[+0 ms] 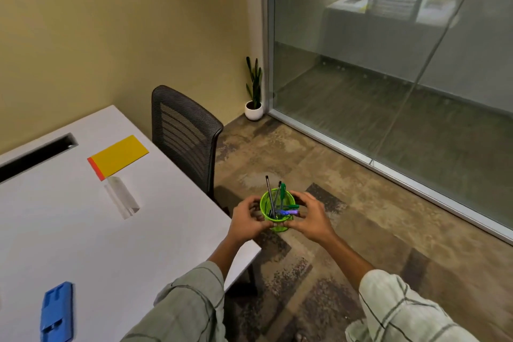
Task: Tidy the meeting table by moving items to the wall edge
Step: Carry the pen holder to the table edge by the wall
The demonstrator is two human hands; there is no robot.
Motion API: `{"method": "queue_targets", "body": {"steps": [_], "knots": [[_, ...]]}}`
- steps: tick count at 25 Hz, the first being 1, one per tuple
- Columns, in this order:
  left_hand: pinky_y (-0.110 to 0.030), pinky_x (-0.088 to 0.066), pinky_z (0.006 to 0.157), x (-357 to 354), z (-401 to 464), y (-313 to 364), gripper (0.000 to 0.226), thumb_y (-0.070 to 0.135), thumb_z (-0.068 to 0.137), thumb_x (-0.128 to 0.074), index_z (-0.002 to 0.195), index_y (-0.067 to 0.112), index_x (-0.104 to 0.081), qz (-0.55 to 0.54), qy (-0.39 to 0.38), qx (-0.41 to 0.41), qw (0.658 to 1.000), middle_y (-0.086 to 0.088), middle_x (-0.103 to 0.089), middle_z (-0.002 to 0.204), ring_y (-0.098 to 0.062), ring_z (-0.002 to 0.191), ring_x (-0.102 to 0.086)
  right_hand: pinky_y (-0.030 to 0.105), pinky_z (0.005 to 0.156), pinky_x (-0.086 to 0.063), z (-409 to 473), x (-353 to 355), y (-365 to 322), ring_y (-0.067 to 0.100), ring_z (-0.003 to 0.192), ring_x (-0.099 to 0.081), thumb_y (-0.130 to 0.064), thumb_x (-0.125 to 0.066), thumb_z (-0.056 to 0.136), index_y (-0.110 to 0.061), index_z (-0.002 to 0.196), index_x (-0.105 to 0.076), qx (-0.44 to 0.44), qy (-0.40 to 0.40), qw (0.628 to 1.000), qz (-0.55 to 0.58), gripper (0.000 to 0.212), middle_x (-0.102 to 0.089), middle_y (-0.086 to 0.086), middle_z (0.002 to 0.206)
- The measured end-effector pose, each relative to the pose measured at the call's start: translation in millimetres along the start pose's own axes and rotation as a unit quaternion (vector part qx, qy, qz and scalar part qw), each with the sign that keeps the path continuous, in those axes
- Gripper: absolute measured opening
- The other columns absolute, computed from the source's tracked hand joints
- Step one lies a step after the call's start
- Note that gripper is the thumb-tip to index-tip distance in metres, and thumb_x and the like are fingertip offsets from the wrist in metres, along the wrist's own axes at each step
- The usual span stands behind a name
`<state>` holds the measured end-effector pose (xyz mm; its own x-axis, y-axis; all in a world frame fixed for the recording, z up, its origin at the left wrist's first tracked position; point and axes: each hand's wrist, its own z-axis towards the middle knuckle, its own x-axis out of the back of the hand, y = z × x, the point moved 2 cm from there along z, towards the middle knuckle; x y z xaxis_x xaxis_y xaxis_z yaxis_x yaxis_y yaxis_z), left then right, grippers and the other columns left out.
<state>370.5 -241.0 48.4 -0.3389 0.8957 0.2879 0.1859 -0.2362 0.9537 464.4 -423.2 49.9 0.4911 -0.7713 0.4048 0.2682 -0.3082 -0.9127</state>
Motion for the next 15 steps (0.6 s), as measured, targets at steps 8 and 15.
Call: {"method": "queue_targets", "body": {"steps": [8,15], "knots": [[-0.029,-0.056,0.088,-65,69,35,0.066,0.006,0.055,-0.093,0.113,0.006,-0.062,-0.012,-0.015,0.001,1.0,-0.006,-0.069,0.106,-0.022,0.104,-0.066,0.007,0.077,-0.051,51,81,26,0.0,0.105,-0.058,-0.029,-0.097,0.053,-0.018,0.132,-0.058,0.017,0.002,1.0,-0.023,0.089,-0.058,-0.011,0.113],[-0.037,-0.053,0.095,-93,159,49,0.067,0.002,0.055,-0.092,0.114,0.009,-0.062,-0.006,-0.034,0.005,0.999,-0.005,-0.067,0.106,-0.023,0.107,-0.064,0.005,0.083,-0.045,128,120,51,-0.008,0.106,-0.056,-0.041,-0.095,0.051,-0.031,0.125,-0.057,0.005,-0.001,0.999,-0.043,0.084,-0.061,-0.013,0.116]]}}
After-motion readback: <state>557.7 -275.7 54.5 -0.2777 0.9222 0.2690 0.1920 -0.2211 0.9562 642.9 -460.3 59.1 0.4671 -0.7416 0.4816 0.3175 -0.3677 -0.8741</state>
